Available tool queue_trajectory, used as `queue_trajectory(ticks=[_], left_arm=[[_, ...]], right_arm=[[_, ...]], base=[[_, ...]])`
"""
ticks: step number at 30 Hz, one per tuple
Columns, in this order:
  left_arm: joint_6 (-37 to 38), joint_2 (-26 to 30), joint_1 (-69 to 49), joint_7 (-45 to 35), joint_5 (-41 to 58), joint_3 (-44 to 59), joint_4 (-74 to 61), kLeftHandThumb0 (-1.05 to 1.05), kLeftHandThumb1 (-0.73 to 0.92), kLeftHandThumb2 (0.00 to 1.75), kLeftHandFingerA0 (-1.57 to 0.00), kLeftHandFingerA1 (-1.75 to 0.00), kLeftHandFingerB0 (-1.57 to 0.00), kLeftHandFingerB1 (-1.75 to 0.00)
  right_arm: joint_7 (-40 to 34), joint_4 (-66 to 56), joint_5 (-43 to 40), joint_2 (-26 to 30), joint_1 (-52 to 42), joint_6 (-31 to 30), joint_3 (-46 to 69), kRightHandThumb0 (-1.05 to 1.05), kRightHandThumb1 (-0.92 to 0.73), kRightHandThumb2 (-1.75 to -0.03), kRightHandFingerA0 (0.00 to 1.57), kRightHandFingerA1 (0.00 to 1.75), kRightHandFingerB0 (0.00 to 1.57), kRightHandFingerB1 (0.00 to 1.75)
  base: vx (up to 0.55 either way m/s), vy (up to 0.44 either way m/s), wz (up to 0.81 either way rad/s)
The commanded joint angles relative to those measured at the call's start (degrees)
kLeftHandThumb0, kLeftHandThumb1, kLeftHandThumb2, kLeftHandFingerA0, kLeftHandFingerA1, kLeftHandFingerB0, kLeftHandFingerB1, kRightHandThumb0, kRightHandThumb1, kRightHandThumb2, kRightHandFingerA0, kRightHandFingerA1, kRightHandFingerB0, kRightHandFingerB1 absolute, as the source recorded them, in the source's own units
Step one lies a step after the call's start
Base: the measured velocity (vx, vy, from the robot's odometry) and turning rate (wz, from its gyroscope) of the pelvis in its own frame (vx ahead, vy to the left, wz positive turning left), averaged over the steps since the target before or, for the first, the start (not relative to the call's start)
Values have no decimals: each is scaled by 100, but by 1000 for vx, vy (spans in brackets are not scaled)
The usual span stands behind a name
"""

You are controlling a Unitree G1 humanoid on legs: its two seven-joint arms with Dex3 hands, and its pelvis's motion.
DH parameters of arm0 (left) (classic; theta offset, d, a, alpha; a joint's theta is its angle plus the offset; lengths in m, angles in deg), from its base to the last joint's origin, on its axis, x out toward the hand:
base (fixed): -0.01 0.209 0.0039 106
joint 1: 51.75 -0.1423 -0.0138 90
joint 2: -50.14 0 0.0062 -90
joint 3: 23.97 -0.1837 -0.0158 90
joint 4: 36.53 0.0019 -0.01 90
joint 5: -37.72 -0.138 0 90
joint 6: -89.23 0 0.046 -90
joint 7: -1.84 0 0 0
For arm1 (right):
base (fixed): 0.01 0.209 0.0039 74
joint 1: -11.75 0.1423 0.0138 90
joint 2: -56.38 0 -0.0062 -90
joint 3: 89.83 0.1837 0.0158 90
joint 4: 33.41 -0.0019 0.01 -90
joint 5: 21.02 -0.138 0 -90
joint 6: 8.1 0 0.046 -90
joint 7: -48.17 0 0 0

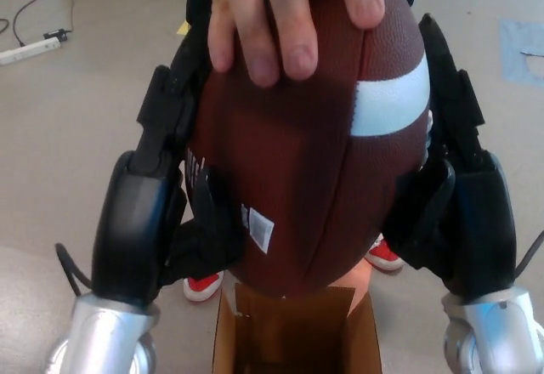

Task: Use both hands to pick up a football from a person and place it into a container beneath

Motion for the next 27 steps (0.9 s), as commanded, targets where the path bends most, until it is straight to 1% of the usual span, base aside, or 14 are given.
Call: queue_trajectory(ticks=[1, 2, 4, 7, 8, 12, 13, 14, 16, 17, 19, 23, 27], left_arm=[[-370, -138, 332, -75, -558, -695, 35, -90, 85, 114, -8, -11, -9, -18], [-330, -123, 348, -59, -537, -683, 105, -85, 82, 113, -7, -15, -7, -21], [-341, -109, 379, -32, -481, -669, 232, -86, 82, 113, -7, -17, -7, -22], [-475, -84, 446, -31, -396, -635, 368, -86, 82, 113, -7, -16, -7, -21], [-488, -81, 490, -24, -368, -609, 484, -89, 84, 113, -9, -12, -9, -17], [-286, -102, 651, 40, -284, -531, 990, -88, 84, 113, -7, -11, -8, -18], [-194, -112, 697, 68, -274, -514, 1148, -88, 84, 113, -7, -12, -9, -19], [-92, -125, 761, 78, -242, -486, 1349, -82, 81, 113, 0, -15, -9, -21], [36, -141, 865, 75, -171, -439, 1650, -79, 80, 113, 0, -16, -8, -22], [85, -156, 950, 54, -94, -403, 1869, -79, 80, 114, 0, -16, -6, -21], [136, -189, 1069, 13, 44, -351, 2179, -80, 81, 114, 0, -15, -5, -20], [90, -233, 1319, -115, 273, -246, 2759, -78, 80, 115, 0, -17, -4, -20], [50, -241, 1518, -173, 389, -175, 3217, -79, 80, 113, 0, -16, -7, -21]], right_arm=[[373, 65, 352, -137, 397, -147, -773, -89, -92, -123, 0, 8, 0, 7], [350, 107, 341, -136, 408, -158, -770, -88, -92, -124, 0, 8, 0, 7], [318, 221, 301, -126, 444, -134, -754, -88, -92, -123, 0, 9, 0, 8], [294, 356, 223, -113, 498, -176, -727, -88, -92, -124, 0, 10, 0, 9], [282, 461, 173, -121, 525, -180, -692, -86, -92, -123, 0, 11, 0, 10], [228, 805, 84, -114, 617, -132, -584, -83, -92, -123, 0, 13, 0, 12], [202, 883, 96, -101, 644, -123, -564, -74, -92, -93, 0, 0, 0, 6], [191, 1004, 95, -80, 679, -109, -527, -79, -83, -103, 0, 2, 0, 7], [190, 1207, 62, -50, 738, -84, -470, -79, -83, -102, 0, 1, 0, 6], [210, 1332, -6, -45, 769, -136, -432, -83, -92, -123, 0, 12, 0, 11], [244, 1477, -119, -43, 798, -266, -378, -85, -92, -123, 0, 12, 0, 10], [373, 1924, -453, -39, 936, -214, -228, -85, -92, -121, 0, 11, 0, 9], [388, 2409, -497, 5, 1121, -97, -87, -81, -92, -121, 0, 13, 0, 12]], base=[[0, 0, 0], [0, 0, 0], [0, 0, 0], [0, 0, 0], [0, 0, 0], [0, 0, 0], [0, 0, 0], [0, 0, 0], [0, 0, 0], [0, 0, 0], [0, 0, 0], [0, 0, 0], [0, 0, 0]])
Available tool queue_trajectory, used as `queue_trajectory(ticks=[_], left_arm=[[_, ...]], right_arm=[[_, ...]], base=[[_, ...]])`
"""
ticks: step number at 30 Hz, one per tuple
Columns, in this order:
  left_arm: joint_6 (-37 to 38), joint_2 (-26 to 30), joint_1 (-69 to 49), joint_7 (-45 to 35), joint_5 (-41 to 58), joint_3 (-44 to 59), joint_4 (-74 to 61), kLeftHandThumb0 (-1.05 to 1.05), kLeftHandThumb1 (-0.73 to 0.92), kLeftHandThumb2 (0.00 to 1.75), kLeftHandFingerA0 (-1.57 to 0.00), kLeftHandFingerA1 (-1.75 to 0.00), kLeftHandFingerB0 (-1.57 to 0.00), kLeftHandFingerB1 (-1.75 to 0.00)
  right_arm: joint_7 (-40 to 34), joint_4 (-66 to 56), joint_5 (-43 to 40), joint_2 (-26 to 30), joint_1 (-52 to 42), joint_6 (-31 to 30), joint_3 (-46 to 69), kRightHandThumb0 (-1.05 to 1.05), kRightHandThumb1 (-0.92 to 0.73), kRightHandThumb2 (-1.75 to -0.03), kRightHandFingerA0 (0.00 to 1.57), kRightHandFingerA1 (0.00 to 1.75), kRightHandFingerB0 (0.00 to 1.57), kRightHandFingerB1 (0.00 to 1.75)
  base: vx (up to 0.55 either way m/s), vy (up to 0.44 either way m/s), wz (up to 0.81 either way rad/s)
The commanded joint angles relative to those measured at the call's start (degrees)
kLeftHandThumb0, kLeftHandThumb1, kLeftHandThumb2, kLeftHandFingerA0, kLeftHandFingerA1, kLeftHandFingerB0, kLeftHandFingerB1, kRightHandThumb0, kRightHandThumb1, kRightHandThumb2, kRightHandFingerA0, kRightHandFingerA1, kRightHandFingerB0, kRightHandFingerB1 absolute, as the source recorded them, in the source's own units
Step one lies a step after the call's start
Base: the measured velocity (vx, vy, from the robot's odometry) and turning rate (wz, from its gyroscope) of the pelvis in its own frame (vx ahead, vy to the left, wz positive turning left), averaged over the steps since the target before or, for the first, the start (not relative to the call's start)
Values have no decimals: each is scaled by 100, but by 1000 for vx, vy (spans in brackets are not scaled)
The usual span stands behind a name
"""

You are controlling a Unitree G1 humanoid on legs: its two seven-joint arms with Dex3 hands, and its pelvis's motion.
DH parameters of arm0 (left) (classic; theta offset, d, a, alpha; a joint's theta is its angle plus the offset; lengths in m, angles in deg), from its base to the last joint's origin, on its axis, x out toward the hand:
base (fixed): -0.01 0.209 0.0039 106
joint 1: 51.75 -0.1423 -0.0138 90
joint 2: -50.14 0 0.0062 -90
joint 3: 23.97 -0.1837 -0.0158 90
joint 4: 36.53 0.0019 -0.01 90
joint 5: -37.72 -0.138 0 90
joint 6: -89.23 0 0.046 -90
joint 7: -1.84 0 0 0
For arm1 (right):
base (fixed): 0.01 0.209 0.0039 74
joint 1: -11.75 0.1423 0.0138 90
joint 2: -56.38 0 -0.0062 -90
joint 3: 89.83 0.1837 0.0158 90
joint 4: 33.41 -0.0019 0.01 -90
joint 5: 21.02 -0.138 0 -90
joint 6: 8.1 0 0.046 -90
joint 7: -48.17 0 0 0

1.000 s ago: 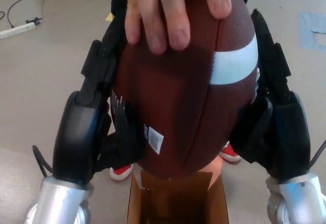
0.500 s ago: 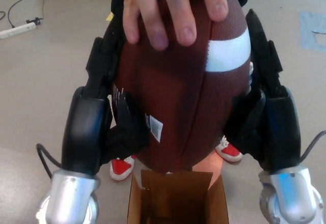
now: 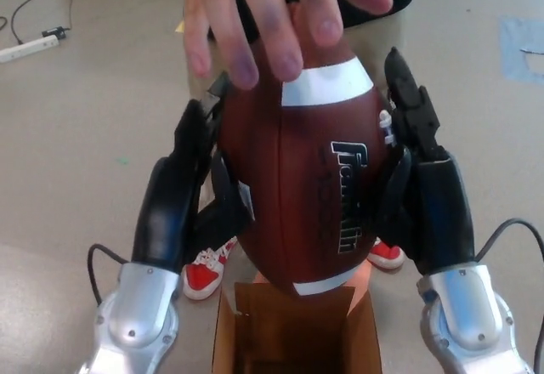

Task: Use both hands to pick up a football from a person and place it into a container beneath

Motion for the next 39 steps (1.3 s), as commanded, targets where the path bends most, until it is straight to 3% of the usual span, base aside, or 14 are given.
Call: queue_trajectory(ticks=[1, 3, 4, 7, 11, 14, 16, 17, 18, 22, 23, 30, 33, 39], left_arm=[[269, -244, 537, -545, 299, -183, 571, -79, 80, 113, 0, -16, -7, -21], [367, -290, 670, -588, 375, -140, 877, -76, 78, 112, 0, -18, -7, -23], [414, -318, 788, -605, 391, -108, 1102, -79, 80, 111, 0, -16, -7, -21], [530, -369, 965, -638, 426, -59, 1437, -78, 80, 112, 0, -16, -6, -21], [765, -450, 1269, -762, 492, 7, 2083, -76, 82, 115, 0, -17, 0, -19], [1106, -519, 1494, -847, 511, 67, 2682, -76, 84, 117, 0, -17, 0, -18], [1245, -560, 1667, -852, 485, 110, 3108, -77, 85, 119, 0, -17, 0, -18], [1269, -592, 1751, -852, 494, 146, 3310, -75, 92, 81, 0, -5, 0, -15], [1291, -615, 1838, -863, 508, 185, 3504, -80, 81, 102, 0, -5, 0, -12], [1406, -647, 2100, -896, 515, 302, 4063, -79, 79, 98, 0, -4, 0, -12], [1447, -647, 2196, -873, 479, 325, 4265, -80, 79, 99, 0, -2, 0, -10], [1726, -607, 2593, -782, 366, 457, 5076, -80, 81, 100, 0, -3, 0, -13], [1702, -593, 2756, -804, 422, 569, 5385, -81, 87, 120, 0, -13, 0, -14], [1640, -511, 3084, -845, 421, 765, 5881, -84, 80, 99, 0, 0, 0, -8]], right_arm=[[649, 613, -216, -49, 380, 162, -116, -81, -92, -121, 0, 13, 0, 12], [671, 847, -280, -43, 474, 207, -29, -81, -92, -121, 0, 13, 0, 12], [687, 1027, -318, -28, 558, 283, 36, -74, -92, -85, 0, 0, 0, 4], [695, 1255, -330, 0, 678, 349, 127, -74, -92, -85, 0, 0, 0, 4], [569, 1688, -233, 48, 847, 469, 274, -79, -92, -123, 0, 16, 0, 15], [602, 2144, -296, 57, 969, 678, 391, -73, -92, -91, 0, 0, 0, 1], [639, 2506, -338, 74, 1098, 807, 484, -82, -86, -108, 0, 1, 0, 3], [666, 2696, -354, 87, 1166, 882, 529, -84, -87, -110, 0, 0, 0, 2], [687, 2886, -375, 89, 1240, 927, 576, -84, -87, -112, 0, 0, 0, 2], [777, 3473, -464, 57, 1484, 1132, 720, -84, -87, -112, 0, 0, 0, 2], [832, 3690, -505, 44, 1566, 1233, 769, -73, -92, -87, 0, 0, 0, 1], [897, 4615, -473, 19, 1991, 1611, 924, -73, -92, -89, 0, 0, 0, 2], [1043, 5038, -540, -23, 2220, 1628, 1024, -83, -88, -112, 0, 0, 0, 4], [1168, 5774, -581, -118, 2661, 1761, 1262, -82, -88, -112, 0, 0, 0, 5]], base=[[0, 0, 0], [0, 0, 0], [0, 0, 0], [0, 0, 0], [0, 0, 0], [0, 0, 0], [0, 0, 0], [0, 0, 0], [0, 0, 0], [0, 0, 0], [0, 0, 0], [0, 0, 0], [0, 0, 0], [0, 0, 0]])
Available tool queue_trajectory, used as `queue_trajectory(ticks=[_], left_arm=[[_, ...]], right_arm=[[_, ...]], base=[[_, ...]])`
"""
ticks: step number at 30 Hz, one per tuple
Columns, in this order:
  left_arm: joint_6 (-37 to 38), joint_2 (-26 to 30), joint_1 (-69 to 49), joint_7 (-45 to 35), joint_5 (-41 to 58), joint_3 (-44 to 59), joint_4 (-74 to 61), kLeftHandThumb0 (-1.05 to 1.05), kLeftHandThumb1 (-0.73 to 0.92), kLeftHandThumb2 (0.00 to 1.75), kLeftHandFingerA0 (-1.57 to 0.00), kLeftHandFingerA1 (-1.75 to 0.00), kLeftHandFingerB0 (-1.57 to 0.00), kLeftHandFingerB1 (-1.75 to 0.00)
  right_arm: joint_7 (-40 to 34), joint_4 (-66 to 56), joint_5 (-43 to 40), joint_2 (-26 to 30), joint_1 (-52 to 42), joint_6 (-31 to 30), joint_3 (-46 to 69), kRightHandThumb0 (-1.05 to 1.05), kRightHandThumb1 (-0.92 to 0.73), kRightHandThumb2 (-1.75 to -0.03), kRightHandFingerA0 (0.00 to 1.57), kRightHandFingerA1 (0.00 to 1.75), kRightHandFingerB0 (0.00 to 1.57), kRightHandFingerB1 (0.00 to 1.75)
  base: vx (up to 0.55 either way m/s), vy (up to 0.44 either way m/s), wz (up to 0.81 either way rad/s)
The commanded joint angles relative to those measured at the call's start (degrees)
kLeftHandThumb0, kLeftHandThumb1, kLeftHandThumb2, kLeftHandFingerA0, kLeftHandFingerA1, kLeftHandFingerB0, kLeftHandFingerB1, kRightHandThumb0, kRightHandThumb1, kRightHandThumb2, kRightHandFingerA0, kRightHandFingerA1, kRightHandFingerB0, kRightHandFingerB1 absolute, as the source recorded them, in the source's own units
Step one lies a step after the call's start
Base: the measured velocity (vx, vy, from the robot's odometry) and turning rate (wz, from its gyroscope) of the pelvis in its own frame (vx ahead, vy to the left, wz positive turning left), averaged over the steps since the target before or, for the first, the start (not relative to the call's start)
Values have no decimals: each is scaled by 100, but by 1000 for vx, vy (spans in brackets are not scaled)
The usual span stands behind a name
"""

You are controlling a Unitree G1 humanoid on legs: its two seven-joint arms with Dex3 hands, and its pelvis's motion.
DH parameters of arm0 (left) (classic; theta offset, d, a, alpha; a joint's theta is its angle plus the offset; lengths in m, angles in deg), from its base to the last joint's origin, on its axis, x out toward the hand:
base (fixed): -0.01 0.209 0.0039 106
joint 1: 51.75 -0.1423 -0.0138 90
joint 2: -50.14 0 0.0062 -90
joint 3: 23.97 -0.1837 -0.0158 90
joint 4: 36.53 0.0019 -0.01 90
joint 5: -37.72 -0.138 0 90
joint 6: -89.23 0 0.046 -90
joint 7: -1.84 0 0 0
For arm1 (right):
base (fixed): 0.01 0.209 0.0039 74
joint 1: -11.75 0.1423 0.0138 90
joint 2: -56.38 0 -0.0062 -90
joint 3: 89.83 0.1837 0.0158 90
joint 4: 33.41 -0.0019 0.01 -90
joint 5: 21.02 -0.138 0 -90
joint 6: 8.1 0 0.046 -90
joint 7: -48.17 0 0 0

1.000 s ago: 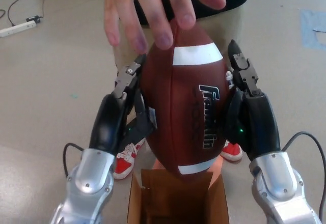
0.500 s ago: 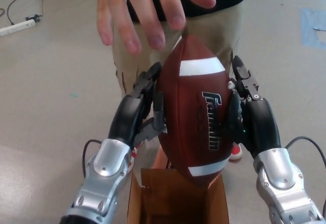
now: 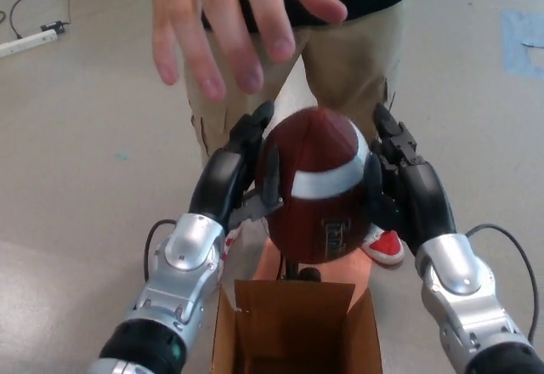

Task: Use both hands to pick up a football from a person and place it into a container beneath

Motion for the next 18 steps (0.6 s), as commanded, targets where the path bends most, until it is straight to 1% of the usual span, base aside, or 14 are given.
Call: queue_trajectory(ticks=[1, 3, 6, 7, 8, 10, 11, 12, 13, 14, 15, 16, 17, 18], left_arm=[[326, 61, 377, -124, -3, 151, 375, -84, 88, 121, 0, -11, 0, -11], [351, 105, 488, -132, 18, 230, 513, -89, 91, 122, 0, -7, 0, -8], [406, 174, 541, -134, 7, 308, 657, -85, 89, 122, 0, -11, 0, -12], [200, 270, 541, -300, 141, 428, 652, -85, 84, 120, 0, -12, 0, -12], [152, 340, 548, -386, 197, 510, 679, -86, 86, 119, 0, -11, 0, -10], [101, 421, 549, -266, 237, 663, 690, -93, 88, 120, 0, -7, 0, -6], [55, 494, 579, -299, 278, 733, 717, -84, 92, 80, 0, 0, 0, -1], [13, 579, 618, -364, 317, 816, 758, -84, 92, 80, 0, 0, 0, -1], [112, 812, 579, -457, 357, 943, 826, -82, 92, 79, 0, 0, 0, -10], [130, 1076, 580, -477, 344, 1046, 923, -83, 92, 78, 0, 0, 0, -7], [67, 1209, 598, -525, 365, 1124, 983, -86, 79, 101, 0, 0, 0, -2], [4, 1287, 611, -591, 409, 1187, 1021, -86, 79, 101, 0, 0, 0, -2], [-108, 1457, 644, -664, 416, 1240, 1092, -93, 89, 121, 0, -6, 0, -5], [-153, 1632, 660, -736, 451, 1330, 1156, -90, 81, 106, 0, 0, 0, -1]], right_arm=[[310, 538, -129, -94, 453, 532, 214, -82, -88, -112, 0, 0, 0, 6], [348, 729, -113, -115, 615, 514, 265, -83, -88, -113, 0, 0, 0, 5], [303, 931, 25, -95, 753, 457, 232, -83, -88, -115, 0, 0, 0, 4], [-6, 1000, 319, -2, 822, 258, 68, -76, -92, -92, 0, 0, 0, 7], [-138, 1045, 402, 44, 869, 139, 34, -84, -90, -124, 0, 12, 0, 11], [-272, 1093, 310, 75, 923, -68, 133, -88, -91, -124, 0, 9, 0, 8], [-295, 1103, 239, 95, 942, -132, 207, -87, -92, -123, 0, 9, 0, 8], [-309, 1116, 157, 116, 965, -191, 295, -87, -92, -123, 0, 9, 0, 8], [-193, 1054, -66, 192, 919, -253, 503, -89, -92, -123, 0, 8, 0, 7], [-149, 994, -146, 333, 895, -280, 640, -89, -92, -123, 0, 8, 0, 7], [-131, 976, -151, 412, 879, -250, 713, -89, -92, -122, 0, 8, 0, 7], [-104, 972, -164, 454, 859, -209, 773, -89, -92, -122, 0, 8, 0, 7], [-54, 946, -176, 563, 838, -146, 843, -91, -92, -123, 0, 7, 0, 6], [-22, 897, -211, 678, 816, -68, 939, -91, -92, -121, 0, 7, 0, 6]], base=[[0, 0, 0], [0, 0, 0], [0, 0, 0], [0, 0, 0], [0, 0, 0], [0, 0, 0], [0, 0, 0], [0, 0, 0], [0, 0, 0], [0, 0, 0], [0, 0, 0], [0, 0, 0], [0, 0, 0], [0, 0, 0]])
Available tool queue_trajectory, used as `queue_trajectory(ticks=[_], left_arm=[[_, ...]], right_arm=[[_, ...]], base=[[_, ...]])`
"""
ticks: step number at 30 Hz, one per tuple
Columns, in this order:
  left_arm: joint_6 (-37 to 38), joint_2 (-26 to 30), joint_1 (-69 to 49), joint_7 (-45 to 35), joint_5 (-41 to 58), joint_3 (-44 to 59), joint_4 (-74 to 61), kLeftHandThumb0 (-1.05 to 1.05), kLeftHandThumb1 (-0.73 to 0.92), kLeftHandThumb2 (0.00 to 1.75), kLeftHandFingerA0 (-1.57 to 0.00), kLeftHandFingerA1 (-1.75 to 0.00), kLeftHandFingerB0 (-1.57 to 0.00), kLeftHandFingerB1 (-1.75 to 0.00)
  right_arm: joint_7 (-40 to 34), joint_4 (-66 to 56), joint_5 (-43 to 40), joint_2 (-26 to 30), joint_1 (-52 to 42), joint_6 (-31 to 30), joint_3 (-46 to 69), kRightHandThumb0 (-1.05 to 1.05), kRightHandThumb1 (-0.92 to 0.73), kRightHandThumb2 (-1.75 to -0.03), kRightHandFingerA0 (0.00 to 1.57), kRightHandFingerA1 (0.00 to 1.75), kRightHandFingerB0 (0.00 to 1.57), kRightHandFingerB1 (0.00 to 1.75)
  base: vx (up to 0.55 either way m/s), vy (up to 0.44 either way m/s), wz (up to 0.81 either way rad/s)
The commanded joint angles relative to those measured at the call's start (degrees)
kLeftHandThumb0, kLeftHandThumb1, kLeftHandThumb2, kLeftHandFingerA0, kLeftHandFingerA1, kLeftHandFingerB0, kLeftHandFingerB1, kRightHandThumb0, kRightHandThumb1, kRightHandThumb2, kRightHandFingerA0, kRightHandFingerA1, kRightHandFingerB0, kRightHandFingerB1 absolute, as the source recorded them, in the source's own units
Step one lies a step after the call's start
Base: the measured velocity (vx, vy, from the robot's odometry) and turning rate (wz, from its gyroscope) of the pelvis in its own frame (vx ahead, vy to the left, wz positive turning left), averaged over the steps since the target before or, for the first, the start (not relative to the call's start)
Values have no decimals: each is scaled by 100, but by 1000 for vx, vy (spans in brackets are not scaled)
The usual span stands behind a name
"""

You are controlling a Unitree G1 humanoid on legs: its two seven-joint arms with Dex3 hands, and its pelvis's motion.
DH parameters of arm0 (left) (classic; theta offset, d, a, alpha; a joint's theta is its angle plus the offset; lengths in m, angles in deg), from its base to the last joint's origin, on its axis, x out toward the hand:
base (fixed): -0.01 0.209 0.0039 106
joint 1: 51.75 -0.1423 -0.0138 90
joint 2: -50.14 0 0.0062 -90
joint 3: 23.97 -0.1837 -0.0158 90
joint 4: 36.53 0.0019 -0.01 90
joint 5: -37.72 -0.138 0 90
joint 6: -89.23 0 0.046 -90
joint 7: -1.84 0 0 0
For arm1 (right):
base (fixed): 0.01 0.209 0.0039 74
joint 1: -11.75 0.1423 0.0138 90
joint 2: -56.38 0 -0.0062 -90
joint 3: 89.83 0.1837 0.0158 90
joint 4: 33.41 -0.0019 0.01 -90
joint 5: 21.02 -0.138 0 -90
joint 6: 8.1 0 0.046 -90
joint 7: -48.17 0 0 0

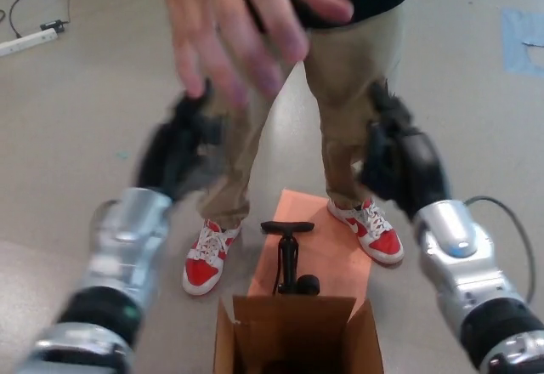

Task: Use both hands to pick up a football from a person and place it into a container beneath

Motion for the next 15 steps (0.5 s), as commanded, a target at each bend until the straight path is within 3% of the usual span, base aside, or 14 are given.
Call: queue_trajectory(ticks=[1, 2, 3, 15], left_arm=[[-276, 892, 129, -437, 279, 441, 345, -91, 81, 107, 0, 0, 0, 0], [-248, 976, 144, -458, 263, 470, 391, -91, 81, 107, 0, 0, 0, 0], [-302, 1045, 183, -393, 233, 493, 448, -97, 89, 122, 0, -4, 0, -4], [43, 1020, -282, -737, 185, 488, 365, -98, 81, 117, 0, -4, 0, -4]], right_arm=[[40, -181, -336, 590, -55, 7, 509, -92, -91, -121, 0, 6, 0, 6], [65, -224, -371, 629, -49, 6, 580, -92, -91, -121, 0, 6, 0, 6], [124, -333, -401, 674, -66, -8, 637, -93, -92, -121, 0, 5, 0, 6], [132, -674, -120, 732, -642, 143, 530, -92, -92, -122, 0, 10, 0, 5]], base=[[0, 0, 0], [0, 0, 0], [0, 0, 0], [0, 0, 0]])
